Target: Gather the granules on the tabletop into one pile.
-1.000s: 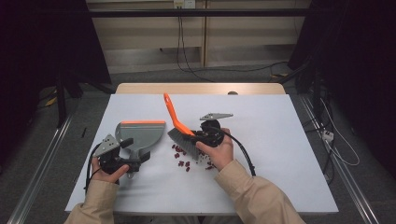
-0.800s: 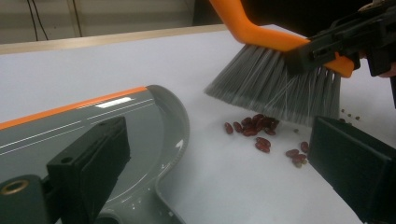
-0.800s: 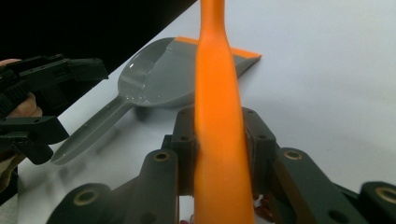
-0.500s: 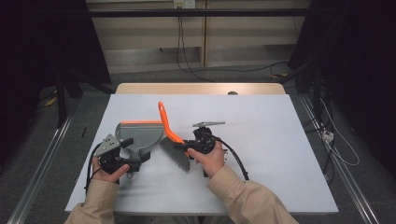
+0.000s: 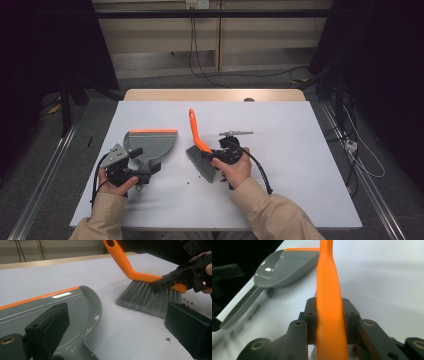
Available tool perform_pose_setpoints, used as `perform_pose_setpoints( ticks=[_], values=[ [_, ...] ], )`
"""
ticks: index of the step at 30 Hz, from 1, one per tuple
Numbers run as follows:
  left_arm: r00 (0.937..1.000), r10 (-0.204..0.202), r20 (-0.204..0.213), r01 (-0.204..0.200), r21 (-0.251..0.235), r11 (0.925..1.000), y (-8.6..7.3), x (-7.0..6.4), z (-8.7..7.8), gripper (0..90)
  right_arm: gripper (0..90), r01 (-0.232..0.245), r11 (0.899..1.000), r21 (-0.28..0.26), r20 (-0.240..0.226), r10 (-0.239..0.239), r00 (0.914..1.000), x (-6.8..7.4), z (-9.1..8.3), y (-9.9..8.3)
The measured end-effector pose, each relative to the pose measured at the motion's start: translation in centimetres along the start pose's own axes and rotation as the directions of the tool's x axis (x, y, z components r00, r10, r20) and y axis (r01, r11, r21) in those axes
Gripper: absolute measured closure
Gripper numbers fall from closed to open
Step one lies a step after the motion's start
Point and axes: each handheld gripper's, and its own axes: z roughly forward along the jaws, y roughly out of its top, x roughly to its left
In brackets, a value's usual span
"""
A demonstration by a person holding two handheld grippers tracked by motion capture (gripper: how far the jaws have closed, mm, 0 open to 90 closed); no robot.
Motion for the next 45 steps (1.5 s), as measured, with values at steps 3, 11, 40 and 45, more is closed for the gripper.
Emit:
perform_pose_setpoints(
  ticks=[3, 11, 40, 45],
  values=[
    [1.0, 0.0, 0.0, 0.0, -0.001, 1.0, 0.0, 0.0, 0.1, 5.7, 71.4, -0.002, 1.0, -0.008, 0.018, 0.002, 0.9998, -0.6, -0.7, 0.0],
    [1.0, 0.004, 0.002, -0.004, 0.001, 1.0, 0.0, -0.1, 0.2, 5.7, 71.4, -0.05, 0.998, -0.033, 0.008, 0.05, 0.9987, -1.7, -1.8, 0.1],
    [1.0, 0.008, -0.001, -0.008, -0.013, 0.9999, 0.3, 0.0, -0.1, 5.6, 71.3, -0.014, 0.999, 0.042, -0.095, 0.018, 0.9953, 3.0, 1.3, -1.6],
    [1.0, 0.008, -0.001, -0.008, -0.015, 0.9999, 0.3, -0.1, -0.1, 5.6, 71.3, -0.024, 1.0, 0.018, -0.042, 0.025, 0.9988, 1.4, 0.3, -1.2]
  ],
)
